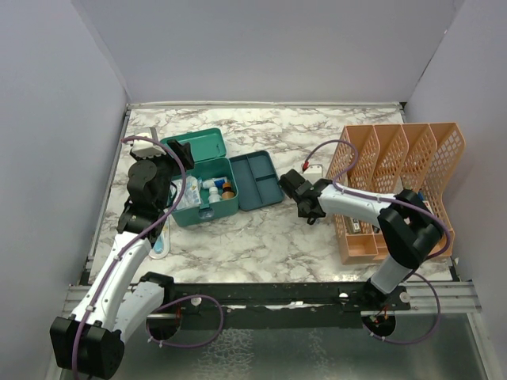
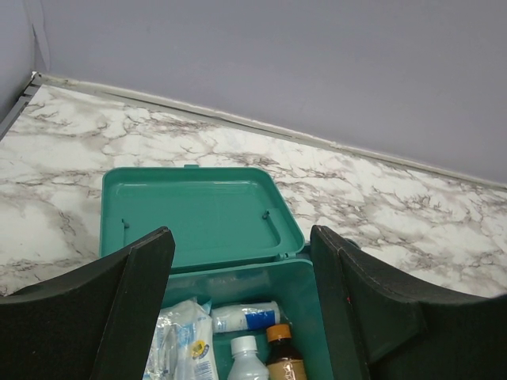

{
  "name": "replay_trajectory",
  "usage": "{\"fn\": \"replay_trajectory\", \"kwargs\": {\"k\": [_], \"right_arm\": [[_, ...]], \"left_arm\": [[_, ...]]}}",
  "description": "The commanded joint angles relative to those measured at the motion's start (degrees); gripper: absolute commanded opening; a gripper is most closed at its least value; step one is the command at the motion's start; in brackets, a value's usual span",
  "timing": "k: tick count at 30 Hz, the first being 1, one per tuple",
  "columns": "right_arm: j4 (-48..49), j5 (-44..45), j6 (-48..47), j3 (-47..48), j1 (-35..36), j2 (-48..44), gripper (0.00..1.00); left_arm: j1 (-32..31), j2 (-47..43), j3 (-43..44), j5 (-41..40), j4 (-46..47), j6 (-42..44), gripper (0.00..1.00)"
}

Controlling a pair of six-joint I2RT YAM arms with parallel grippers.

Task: Organize the medicine kit

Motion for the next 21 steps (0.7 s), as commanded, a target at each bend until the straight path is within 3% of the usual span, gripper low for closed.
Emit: {"fn": "replay_trajectory", "kwargs": {"k": [1, 7, 11, 12, 21], "right_arm": [[0.7, -2.41, 1.63, -1.16, -0.35, 0.71, 0.38], [0.91, -3.02, 3.84, -2.49, -0.53, 0.87, 0.3], [1.51, -3.63, 5.15, -3.26, -0.53, 0.57, 0.05], [1.57, -3.61, 5.3, -3.31, -0.53, 0.48, 0.03], [2.22, -4.23, 4.49, -2.32, -0.53, -4.93, 0.01]], "left_arm": [[0.13, -0.27, 0.06, -0.54, 0.78, 0.74, 0.73], [0.14, -0.21, 0.31, -0.7, 0.2, 0.94, 0.73], [0.1, 0.07, 0.37, -0.69, 0.15, 0.87, 0.73], [0.15, 0.16, 0.41, -0.69, 0.12, 0.81, 0.73], [0.17, 0.01, 0.66, -0.8, -0.23, 0.82, 0.73]]}}
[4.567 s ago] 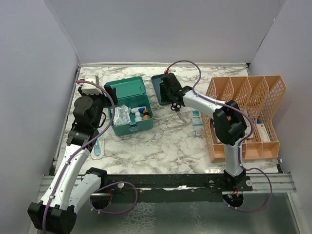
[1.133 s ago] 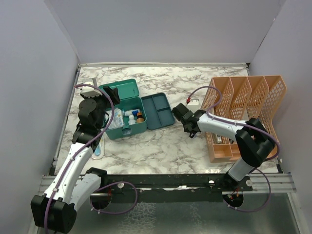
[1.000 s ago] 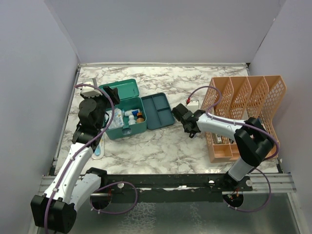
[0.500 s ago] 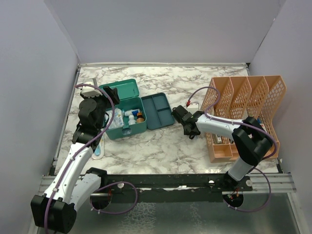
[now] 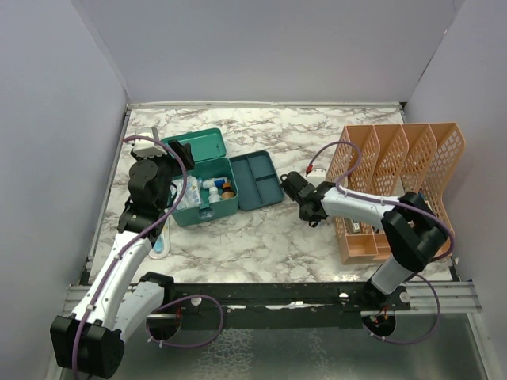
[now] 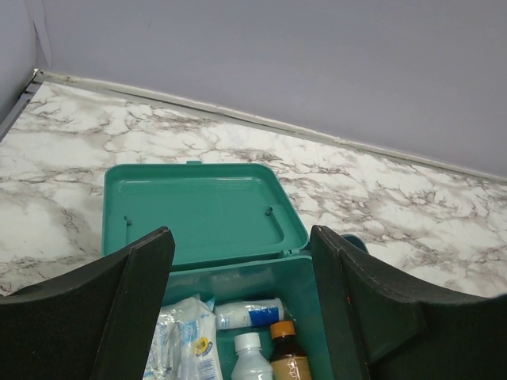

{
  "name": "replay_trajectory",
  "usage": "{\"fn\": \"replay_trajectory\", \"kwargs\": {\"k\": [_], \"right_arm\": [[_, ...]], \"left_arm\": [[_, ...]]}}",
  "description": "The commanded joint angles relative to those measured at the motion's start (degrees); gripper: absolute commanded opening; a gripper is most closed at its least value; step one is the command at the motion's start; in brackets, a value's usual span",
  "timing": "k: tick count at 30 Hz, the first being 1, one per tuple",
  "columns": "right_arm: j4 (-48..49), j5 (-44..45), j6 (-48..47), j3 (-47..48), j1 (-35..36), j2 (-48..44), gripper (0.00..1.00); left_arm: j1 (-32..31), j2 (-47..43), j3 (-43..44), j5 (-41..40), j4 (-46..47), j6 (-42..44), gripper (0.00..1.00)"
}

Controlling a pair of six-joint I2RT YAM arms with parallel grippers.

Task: Organize the medicine kit

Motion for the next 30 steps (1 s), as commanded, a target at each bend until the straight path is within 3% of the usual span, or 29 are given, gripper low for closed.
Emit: {"fn": "replay_trajectory", "kwargs": {"k": [1, 12, 18, 21, 25, 26, 30], "right_arm": [[1.43, -1.24, -0.05, 0.81, -0.27, -4.99, 0.01], [15.07, -12.33, -9.72, -0.47, -0.27, -14.13, 0.01], [24.41, -17.43, -15.22, 1.82, -0.27, -13.57, 0.01], [25.69, -16.22, -17.08, 4.92, -0.27, -10.07, 0.01], [18.69, -9.33, -14.91, 9.58, -0.27, -5.91, 0.01], [15.95, -6.82, -13.84, 9.9, -0.35, -5.47, 0.04], [7.82, 1.25, -8.09, 7.19, -0.44, -6.05, 0.36]], "left_arm": [[0.2, -0.51, 0.69, -0.81, 0.2, 0.52, 0.73], [0.19, -3.79, -0.28, 0.02, 0.94, -0.07, 0.73], [0.21, -3.84, 0.12, 2.64, 0.16, -1.13, 0.73], [0.23, -4.52, -0.03, 3.15, 0.36, -1.48, 0.73], [0.18, -4.84, -0.04, 2.99, 0.12, -1.18, 0.73], [0.18, -4.84, -0.08, 2.98, 0.17, -1.21, 0.73], [0.24, -4.65, -0.13, 2.87, 0.17, -1.23, 0.73]]}}
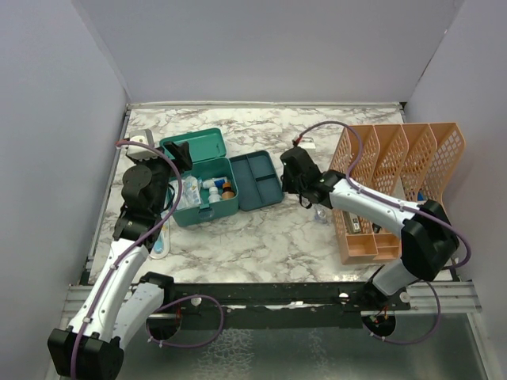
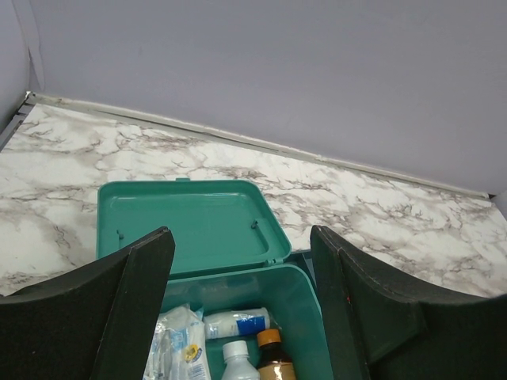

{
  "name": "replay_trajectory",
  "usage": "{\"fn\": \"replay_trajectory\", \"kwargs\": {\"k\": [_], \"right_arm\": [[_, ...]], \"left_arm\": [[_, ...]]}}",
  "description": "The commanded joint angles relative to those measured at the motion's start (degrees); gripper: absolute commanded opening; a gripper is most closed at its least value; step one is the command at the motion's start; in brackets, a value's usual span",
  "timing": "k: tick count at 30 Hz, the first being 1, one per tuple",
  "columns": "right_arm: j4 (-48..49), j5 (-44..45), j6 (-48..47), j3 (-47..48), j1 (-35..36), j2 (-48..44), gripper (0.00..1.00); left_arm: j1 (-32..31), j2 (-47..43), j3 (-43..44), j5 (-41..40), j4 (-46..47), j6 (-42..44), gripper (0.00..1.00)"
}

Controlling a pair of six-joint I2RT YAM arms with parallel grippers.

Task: Organize the medicine kit

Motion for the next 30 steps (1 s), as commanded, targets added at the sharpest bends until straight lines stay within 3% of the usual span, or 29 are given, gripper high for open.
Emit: {"fn": "replay_trajectory", "kwargs": {"k": [1, 4, 11, 21, 27, 30], "right_arm": [[-11.28, 12.07, 6.11, -2.75, -0.36, -0.49, 0.42], [-14.74, 14.45, 9.1, -5.6, -0.63, -0.32, 0.46], [-18.1, 16.56, 13.56, -9.52, -2.0, 3.11, 0.46], [-11.97, 11.0, 11.36, -11.47, -3.61, 6.78, 0.25], [-10.56, 10.09, 9.66, -11.39, -3.8, 6.12, 0.03], [-10.29, 9.46, 8.33, -10.67, -3.76, 4.26, 0.01]], "left_arm": [[0.19, -0.57, -0.13, 1.48, 0.25, -0.54, 0.73], [0.2, -0.03, -0.11, 1.86, 0.27, -0.86, 0.73], [0.18, 1.17, -0.3, 1.17, 0.64, -0.76, 0.73], [0.23, 2.25, 0.04, 0.55, 0.24, -0.4, 0.73], [0.18, 2.36, 0.14, 0.35, -0.05, -0.19, 0.73], [0.18, 2.08, 0.14, 0.09, -0.09, -0.04, 0.73]]}}
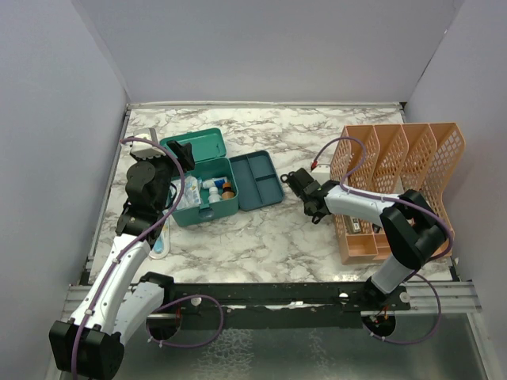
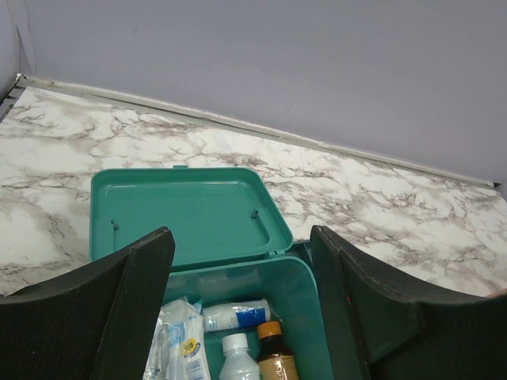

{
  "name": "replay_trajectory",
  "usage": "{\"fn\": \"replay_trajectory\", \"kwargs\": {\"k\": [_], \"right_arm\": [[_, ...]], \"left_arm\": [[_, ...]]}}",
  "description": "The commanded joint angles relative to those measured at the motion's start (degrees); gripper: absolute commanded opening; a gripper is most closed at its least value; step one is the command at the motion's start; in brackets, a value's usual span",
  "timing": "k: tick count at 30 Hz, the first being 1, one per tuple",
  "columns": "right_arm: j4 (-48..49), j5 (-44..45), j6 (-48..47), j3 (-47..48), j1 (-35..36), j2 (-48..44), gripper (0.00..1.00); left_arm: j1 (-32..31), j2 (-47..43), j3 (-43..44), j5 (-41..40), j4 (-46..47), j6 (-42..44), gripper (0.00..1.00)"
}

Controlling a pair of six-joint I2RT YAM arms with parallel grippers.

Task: Organize the medicine kit

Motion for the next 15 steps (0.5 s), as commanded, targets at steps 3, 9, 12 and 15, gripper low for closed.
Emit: {"fn": "replay_trajectory", "kwargs": {"k": [3, 9, 12, 15], "right_arm": [[2.39, -3.83, -2.28, 1.53, -0.42, -3.59, 0.01], [8.38, -9.9, -7.47, 6.95, -0.38, -5.67, 0.01], [14.72, -13.67, -11.34, 9.82, -0.38, -3.28, 0.01], [22.78, -18.4, -15.87, 12.76, -0.38, 0.94, 0.01]], "left_arm": [[0.19, -0.76, 0.06, -0.48, -0.07, 0.55, 0.73], [0.19, -1.18, 0.05, -0.78, -0.14, 0.66, 0.73], [0.18, -1.3, 0.05, -0.92, -0.15, 0.65, 0.73], [0.18, -1.37, -0.08, -0.94, -0.06, 0.58, 0.73]]}}
